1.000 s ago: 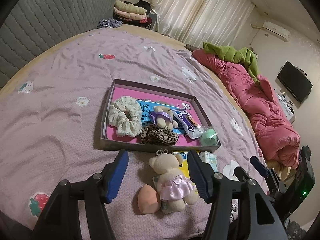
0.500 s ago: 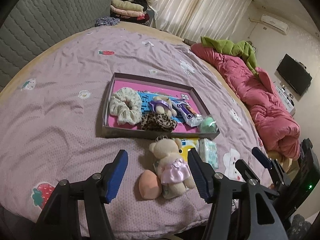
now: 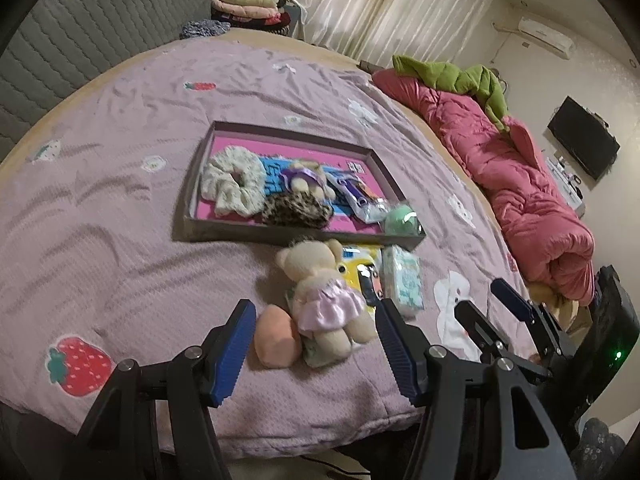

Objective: Organize soft objects
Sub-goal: 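Grasp the pink-dressed teddy bear with left tool while right tool grasps the floral tissue pack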

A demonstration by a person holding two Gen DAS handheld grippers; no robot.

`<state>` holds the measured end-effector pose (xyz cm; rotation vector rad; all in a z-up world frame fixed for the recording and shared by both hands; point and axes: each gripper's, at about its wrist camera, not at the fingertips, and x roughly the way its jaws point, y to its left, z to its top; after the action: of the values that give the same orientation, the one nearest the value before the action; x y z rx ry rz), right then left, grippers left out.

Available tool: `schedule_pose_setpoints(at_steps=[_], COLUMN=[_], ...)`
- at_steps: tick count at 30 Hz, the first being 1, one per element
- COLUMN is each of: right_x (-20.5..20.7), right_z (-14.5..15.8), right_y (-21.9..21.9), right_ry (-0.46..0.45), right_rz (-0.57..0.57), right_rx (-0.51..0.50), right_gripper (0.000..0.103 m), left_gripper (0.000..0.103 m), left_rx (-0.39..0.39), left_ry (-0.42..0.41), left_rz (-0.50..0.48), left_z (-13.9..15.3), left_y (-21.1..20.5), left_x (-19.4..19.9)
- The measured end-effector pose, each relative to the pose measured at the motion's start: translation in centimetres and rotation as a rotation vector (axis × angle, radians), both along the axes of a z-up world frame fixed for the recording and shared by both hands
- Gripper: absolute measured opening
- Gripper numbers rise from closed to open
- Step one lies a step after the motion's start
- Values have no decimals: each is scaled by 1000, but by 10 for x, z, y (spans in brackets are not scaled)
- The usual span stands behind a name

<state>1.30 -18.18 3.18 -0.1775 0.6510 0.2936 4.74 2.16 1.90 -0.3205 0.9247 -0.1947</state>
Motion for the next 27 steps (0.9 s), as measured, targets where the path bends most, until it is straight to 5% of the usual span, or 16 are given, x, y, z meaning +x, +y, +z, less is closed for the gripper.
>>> schedule_pose_setpoints(at_steps=[27], right_x=[3], right_z=[-21], right_y=[-7], right_ry=[75], right_rz=[-5], right_rx=[11], right_gripper=[75], left_gripper=[62], left_rx=[1], left_ry=[75], left_rz=[-43], left_z=[-24], left_y=[-26], left_x=[3])
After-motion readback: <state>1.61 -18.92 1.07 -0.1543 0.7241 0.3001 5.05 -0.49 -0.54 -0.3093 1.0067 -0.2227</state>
